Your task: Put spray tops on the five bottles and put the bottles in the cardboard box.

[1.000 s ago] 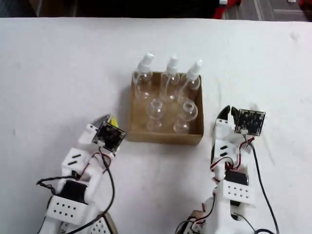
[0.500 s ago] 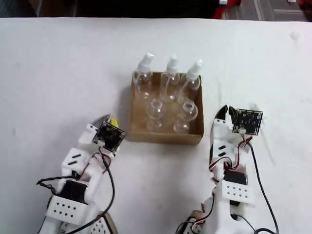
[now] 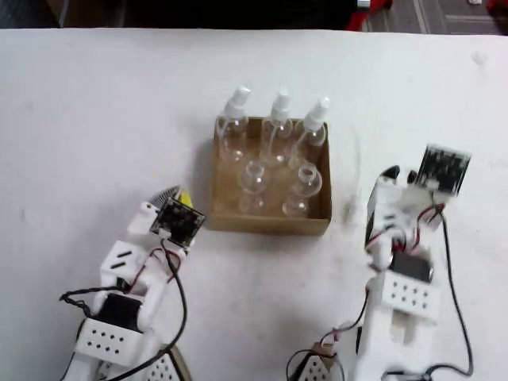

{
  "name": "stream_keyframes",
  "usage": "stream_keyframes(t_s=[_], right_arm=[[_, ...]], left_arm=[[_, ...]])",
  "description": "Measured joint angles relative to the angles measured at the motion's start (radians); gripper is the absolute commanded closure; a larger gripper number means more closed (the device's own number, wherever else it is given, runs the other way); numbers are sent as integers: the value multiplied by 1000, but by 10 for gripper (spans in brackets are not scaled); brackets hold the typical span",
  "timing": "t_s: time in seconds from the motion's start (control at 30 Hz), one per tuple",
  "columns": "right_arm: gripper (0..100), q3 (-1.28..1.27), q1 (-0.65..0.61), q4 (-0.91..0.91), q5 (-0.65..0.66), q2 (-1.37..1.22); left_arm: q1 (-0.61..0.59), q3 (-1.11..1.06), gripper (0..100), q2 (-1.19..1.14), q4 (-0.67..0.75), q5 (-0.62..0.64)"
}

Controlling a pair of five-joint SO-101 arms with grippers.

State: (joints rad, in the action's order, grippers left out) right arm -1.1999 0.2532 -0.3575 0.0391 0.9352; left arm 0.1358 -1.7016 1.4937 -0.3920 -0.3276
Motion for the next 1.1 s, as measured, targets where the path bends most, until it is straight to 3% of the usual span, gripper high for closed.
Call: stream_keyframes(t_s=[0.13, 0.43, 0.63, 0.8, 1.0, 1.1], right_arm=[[935, 216, -3, -98, 92, -180], [935, 723, 138, -373, 361, -669], [934, 990, 141, -572, 543, -962], [933, 1162, 155, -664, 585, -1148], [811, 1312, 196, -672, 592, -1306], [818, 1343, 201, -672, 601, -1366]], left_arm=[[0, 0, 969, 0, 0, 0], [15, 0, 969, 0, 6, 0], [34, 0, 969, 0, 6, 0], [34, 0, 969, 0, 6, 0], [34, 0, 969, 0, 6, 0], [34, 0, 969, 0, 6, 0]])
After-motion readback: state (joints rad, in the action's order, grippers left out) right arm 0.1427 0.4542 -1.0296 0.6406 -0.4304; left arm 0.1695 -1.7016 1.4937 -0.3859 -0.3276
